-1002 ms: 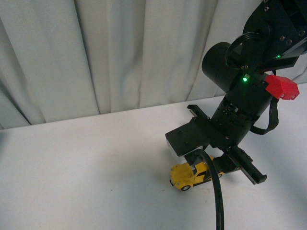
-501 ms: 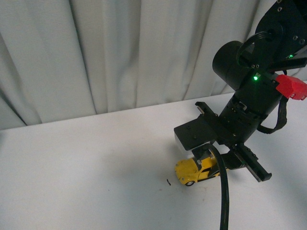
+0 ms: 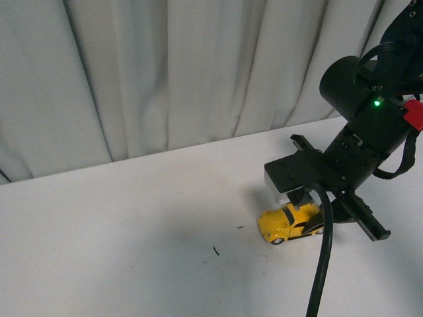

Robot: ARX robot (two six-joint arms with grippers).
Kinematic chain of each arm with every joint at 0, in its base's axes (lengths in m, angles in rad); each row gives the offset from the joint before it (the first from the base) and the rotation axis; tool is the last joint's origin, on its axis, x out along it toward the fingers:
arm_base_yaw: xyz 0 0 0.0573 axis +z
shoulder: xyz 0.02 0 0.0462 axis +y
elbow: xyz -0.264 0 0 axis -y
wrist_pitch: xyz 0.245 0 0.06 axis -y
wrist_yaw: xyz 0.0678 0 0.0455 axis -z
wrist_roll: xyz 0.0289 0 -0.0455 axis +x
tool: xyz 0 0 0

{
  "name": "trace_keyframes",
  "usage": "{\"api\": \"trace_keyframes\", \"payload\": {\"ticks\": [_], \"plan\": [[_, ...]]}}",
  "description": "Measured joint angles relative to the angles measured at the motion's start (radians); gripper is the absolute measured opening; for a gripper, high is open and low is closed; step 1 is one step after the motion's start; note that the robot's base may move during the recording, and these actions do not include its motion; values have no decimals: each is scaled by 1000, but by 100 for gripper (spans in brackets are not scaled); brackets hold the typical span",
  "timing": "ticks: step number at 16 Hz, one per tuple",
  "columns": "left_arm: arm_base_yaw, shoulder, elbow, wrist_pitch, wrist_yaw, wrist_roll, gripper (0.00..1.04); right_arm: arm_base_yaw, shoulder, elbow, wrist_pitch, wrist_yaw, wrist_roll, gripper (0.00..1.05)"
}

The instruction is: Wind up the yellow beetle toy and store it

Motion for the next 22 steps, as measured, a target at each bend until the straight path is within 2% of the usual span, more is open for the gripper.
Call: {"api": "trace_keyframes", "payload": {"ticks": [6,16,18,22], "plan": [[0,0,0,0,0,0,98,-110,-32,-57,-2,-6,-4,41],[0,0,0,0,0,0,98,-186,-56,-93,-30,-15,-52,41],[0,0,0,0,0,0,98,-185,-47,-100,-59,16,-71,61],[0,0,0,0,0,0,98,-185,-36,-107,-66,18,-79,100]]}}
